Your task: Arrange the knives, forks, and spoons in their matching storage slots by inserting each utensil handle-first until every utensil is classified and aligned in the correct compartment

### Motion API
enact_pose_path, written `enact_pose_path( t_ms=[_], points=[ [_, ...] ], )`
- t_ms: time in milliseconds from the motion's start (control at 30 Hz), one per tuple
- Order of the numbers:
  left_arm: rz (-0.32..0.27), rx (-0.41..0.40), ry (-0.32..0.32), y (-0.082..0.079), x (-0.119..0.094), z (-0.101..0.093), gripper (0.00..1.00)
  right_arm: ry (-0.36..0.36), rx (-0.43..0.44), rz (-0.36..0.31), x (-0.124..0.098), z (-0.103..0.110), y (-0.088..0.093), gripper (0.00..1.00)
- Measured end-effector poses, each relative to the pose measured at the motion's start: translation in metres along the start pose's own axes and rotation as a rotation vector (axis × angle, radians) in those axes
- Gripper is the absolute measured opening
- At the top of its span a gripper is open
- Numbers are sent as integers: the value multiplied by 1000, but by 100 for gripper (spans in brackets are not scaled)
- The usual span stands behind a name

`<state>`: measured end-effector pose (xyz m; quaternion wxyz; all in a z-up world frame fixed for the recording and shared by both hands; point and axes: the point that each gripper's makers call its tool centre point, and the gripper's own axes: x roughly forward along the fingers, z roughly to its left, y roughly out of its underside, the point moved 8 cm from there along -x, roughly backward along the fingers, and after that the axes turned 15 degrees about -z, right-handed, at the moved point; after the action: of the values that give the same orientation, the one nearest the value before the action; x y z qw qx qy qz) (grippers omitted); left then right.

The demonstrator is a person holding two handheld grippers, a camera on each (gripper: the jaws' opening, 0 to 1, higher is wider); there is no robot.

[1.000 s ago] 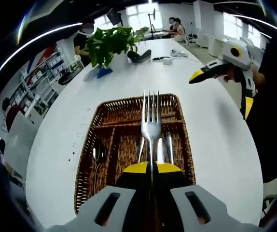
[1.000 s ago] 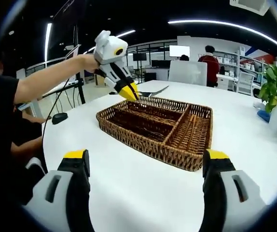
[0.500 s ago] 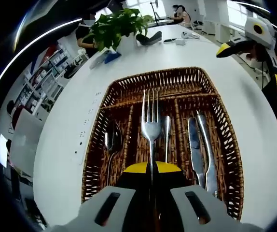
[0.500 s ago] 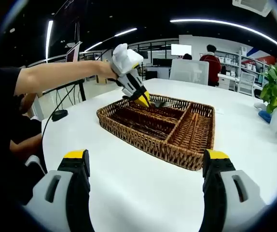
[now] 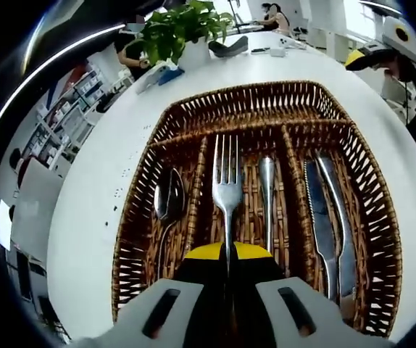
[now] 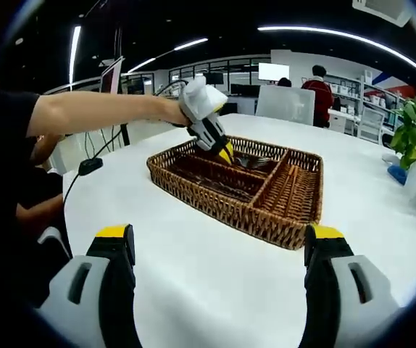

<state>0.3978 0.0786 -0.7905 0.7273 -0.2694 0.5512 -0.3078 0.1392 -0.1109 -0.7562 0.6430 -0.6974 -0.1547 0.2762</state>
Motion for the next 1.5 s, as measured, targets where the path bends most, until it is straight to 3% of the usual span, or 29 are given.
enact_pose_path(
  t_ms=[533,1500],
  points=[
    [-24,8,32,6,6,0,3,-5,-13,26,2,1,6,100],
    [-57,-52,42,4,5,-3,6,-2,-22,39,1,1,8,99]
  ],
)
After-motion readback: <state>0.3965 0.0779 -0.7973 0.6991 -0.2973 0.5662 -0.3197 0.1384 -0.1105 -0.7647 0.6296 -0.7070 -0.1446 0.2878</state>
